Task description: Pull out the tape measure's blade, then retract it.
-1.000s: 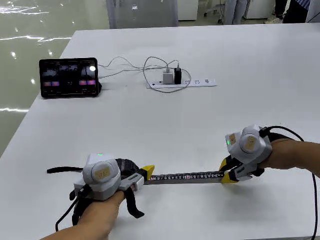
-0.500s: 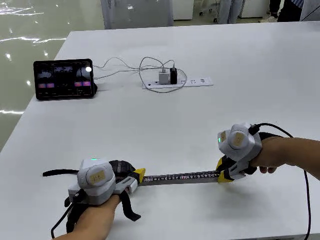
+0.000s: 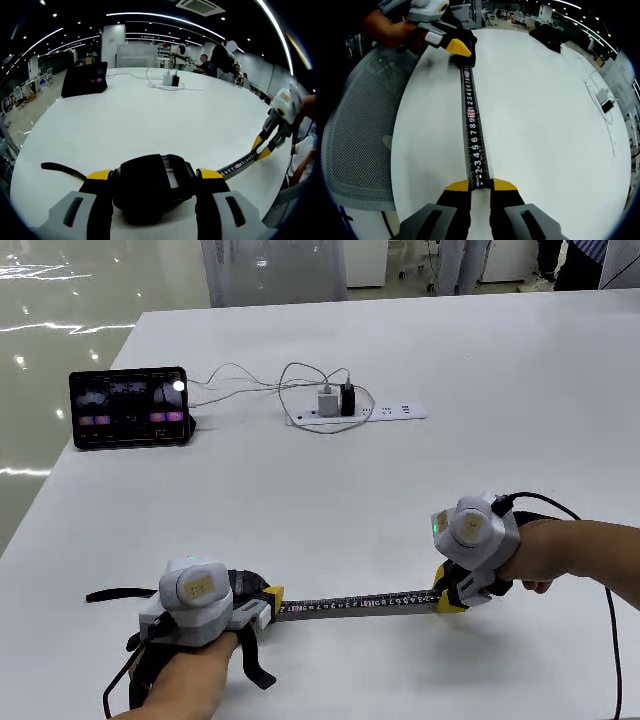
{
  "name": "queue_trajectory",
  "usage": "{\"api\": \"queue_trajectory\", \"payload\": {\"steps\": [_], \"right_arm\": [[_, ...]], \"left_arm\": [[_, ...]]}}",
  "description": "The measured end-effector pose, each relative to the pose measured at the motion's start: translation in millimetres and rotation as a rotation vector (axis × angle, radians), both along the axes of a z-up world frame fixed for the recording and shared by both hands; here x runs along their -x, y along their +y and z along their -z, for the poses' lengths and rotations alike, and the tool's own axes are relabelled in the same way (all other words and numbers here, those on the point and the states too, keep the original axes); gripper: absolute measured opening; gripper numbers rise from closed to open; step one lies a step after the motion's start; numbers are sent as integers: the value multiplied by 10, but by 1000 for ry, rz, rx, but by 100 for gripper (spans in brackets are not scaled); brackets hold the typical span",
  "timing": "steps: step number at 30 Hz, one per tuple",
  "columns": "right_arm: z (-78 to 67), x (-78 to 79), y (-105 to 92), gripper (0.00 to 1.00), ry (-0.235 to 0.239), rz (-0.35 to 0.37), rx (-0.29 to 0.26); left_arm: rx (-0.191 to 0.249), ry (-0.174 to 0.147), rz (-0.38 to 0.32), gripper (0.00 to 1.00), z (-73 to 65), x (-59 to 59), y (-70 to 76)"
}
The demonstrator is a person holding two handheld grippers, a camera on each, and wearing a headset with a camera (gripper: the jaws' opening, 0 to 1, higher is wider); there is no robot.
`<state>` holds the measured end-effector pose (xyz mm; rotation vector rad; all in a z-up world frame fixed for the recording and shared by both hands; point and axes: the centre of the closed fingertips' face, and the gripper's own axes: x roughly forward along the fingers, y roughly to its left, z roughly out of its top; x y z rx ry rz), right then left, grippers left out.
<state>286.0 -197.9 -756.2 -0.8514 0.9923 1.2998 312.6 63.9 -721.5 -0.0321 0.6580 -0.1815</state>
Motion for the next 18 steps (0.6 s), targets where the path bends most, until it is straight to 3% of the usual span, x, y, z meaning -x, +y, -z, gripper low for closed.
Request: {"api": "queue_trajectory", "payload": {"steps": [14,18], "right_arm": [[10,8,30,10,-12,-25,31],[14,5,47,10,-14,0,48]], "left_arm": [[-25,0,19,62,18,1,12],[-30,2,25,62,19,1,10]]}}
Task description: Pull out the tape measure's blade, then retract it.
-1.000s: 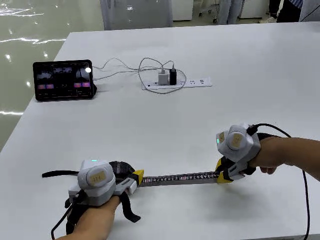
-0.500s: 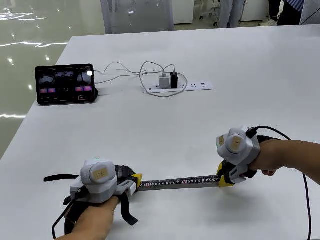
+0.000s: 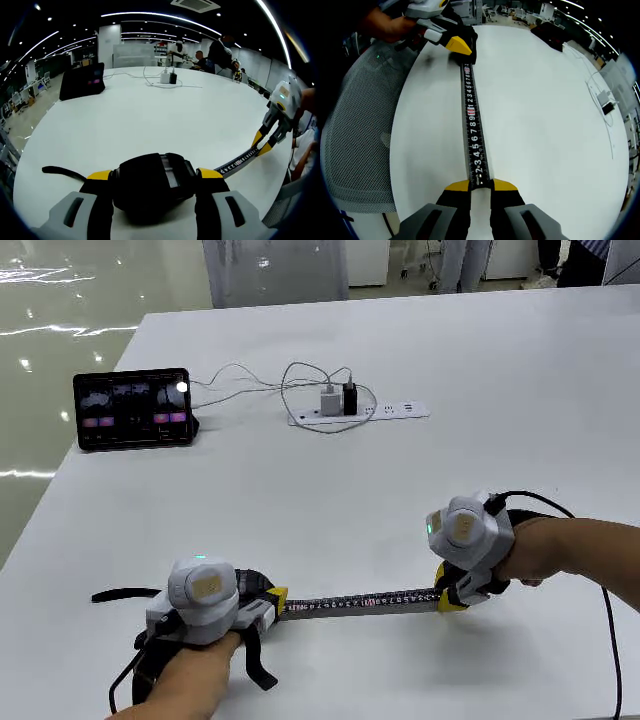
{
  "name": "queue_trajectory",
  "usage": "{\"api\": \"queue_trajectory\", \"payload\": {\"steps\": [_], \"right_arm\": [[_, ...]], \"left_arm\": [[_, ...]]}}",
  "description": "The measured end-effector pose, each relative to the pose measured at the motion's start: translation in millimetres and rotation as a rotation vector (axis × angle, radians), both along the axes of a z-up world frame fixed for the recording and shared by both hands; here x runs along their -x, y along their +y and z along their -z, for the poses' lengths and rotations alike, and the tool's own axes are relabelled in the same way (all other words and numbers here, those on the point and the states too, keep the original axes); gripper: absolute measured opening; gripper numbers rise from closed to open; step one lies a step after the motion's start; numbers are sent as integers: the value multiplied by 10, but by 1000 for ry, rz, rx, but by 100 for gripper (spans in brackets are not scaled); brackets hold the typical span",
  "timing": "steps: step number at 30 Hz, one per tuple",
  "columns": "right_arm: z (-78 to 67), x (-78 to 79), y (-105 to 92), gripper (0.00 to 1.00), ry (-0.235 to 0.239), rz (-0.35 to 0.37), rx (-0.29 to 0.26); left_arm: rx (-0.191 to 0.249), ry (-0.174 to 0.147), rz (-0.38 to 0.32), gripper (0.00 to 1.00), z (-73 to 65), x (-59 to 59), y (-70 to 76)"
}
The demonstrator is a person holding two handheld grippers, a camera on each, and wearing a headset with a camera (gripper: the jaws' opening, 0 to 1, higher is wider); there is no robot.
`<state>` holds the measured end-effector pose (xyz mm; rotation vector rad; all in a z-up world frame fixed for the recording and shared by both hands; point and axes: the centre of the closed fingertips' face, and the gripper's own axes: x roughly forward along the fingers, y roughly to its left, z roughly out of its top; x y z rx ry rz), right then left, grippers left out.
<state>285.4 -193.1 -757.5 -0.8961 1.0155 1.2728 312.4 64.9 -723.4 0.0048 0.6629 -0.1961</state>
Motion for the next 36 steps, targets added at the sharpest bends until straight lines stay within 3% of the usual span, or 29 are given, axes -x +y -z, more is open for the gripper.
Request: {"api": "queue_trajectory", "payload": {"steps": [22,36], "right_arm": [[-8,2,38,10,-9,4,-13],[-6,13,82,11,-19,-51,-6]], "left_arm": [[8,17,-2,62,9,5,-3],[10,20,-2,62,8,3,-4]]}}
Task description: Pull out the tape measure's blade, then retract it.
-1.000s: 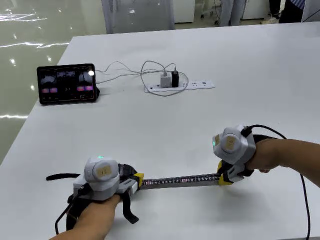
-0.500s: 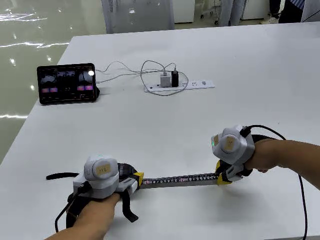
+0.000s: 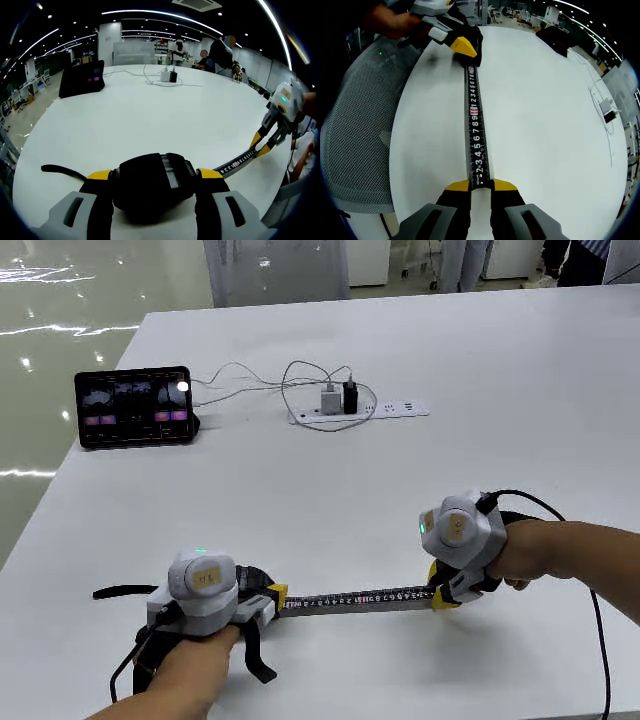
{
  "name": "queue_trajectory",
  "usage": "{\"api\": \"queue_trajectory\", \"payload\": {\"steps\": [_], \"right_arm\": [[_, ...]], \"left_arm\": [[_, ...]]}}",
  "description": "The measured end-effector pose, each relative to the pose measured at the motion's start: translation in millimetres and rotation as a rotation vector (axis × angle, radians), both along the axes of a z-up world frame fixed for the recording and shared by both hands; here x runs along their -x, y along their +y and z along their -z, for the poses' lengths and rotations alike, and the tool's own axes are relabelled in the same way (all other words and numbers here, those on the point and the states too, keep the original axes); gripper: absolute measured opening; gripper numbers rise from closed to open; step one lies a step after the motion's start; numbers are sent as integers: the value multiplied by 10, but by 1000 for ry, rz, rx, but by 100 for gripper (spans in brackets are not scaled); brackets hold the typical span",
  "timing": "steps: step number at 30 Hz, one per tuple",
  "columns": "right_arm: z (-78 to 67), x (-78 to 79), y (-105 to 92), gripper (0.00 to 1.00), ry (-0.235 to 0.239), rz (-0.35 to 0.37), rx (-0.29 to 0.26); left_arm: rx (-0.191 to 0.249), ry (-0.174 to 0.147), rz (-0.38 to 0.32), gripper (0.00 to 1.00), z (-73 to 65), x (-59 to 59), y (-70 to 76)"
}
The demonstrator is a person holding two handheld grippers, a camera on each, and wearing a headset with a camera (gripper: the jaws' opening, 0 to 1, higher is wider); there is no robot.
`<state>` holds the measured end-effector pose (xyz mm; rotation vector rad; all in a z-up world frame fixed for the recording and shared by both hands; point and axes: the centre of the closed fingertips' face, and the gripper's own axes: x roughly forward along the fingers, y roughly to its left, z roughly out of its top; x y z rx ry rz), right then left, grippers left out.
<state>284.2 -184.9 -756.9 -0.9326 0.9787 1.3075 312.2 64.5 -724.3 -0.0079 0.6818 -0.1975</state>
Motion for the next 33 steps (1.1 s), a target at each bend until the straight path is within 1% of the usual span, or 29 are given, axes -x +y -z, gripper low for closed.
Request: {"api": "queue_trajectory", "payload": {"steps": [2,5,11,23,33], "right_arm": [[-3,2,12,11,-7,-22,-1],[-9,-8,24,10,2,-4,-7],[-10,-8,53,10,0,-13,-1],[-4,-17,110,10,6,12,-20],[-7,-13,144,10,4,8,-16]], "left_arm": [[0,2,0,62,0,0,0],[0,4,0,62,-1,2,1],[1,4,-1,62,-2,4,1],[2,6,0,62,3,0,1],[1,9,0,62,6,-3,1]]}}
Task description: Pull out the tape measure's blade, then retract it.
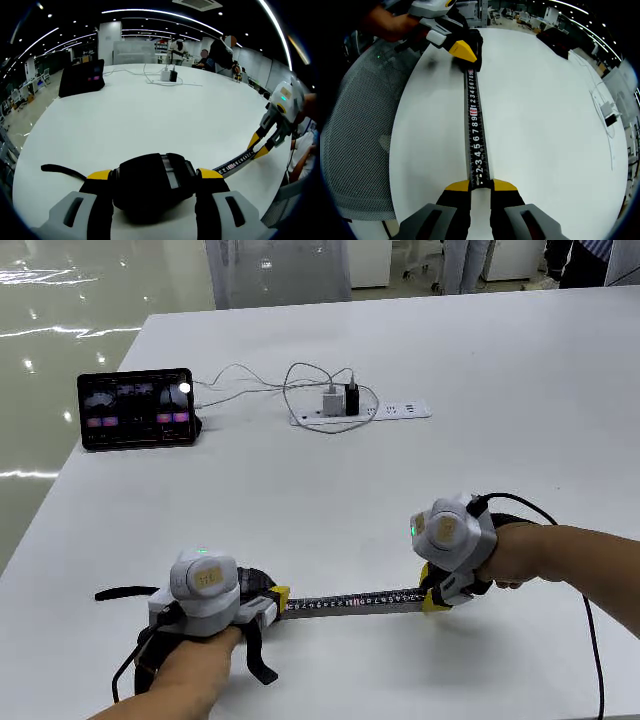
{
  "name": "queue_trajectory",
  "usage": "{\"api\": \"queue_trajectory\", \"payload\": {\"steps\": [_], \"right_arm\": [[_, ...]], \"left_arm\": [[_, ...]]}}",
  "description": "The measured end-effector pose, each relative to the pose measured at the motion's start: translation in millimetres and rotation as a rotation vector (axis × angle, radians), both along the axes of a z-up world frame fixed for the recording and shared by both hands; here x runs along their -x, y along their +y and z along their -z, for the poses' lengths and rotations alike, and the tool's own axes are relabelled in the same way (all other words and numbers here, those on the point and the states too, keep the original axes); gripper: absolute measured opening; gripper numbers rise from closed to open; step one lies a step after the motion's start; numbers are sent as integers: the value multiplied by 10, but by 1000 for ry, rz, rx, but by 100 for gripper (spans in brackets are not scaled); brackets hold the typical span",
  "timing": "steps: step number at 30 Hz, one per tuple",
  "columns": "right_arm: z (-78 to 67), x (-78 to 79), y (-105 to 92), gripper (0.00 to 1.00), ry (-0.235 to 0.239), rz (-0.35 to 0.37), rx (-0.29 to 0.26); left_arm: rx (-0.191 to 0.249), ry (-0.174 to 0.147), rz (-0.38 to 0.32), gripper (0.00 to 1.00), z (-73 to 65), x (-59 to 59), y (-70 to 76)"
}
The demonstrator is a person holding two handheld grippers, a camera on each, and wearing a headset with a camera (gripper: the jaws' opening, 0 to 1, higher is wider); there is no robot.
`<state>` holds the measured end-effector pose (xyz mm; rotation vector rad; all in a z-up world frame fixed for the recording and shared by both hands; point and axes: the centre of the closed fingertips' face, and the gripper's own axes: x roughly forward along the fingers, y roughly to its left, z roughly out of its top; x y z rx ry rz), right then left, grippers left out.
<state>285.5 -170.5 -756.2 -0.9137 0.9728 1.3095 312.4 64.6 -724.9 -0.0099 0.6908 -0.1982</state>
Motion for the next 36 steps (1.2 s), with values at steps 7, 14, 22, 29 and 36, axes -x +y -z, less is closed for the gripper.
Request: {"api": "queue_trajectory", "payload": {"steps": [7,14,22,29,36], "right_arm": [[1,-3,29,10,-2,0,-7],[3,0,62,10,1,-1,-9],[8,-6,98,10,0,1,-11],[14,-13,130,10,-1,6,-17],[12,-8,161,10,0,4,-17]], "left_arm": [[0,0,0,62,1,3,-1],[1,2,0,62,-4,8,-3],[0,3,0,62,-2,6,-3],[1,3,0,62,4,1,-2],[2,4,0,62,3,6,-3]]}}
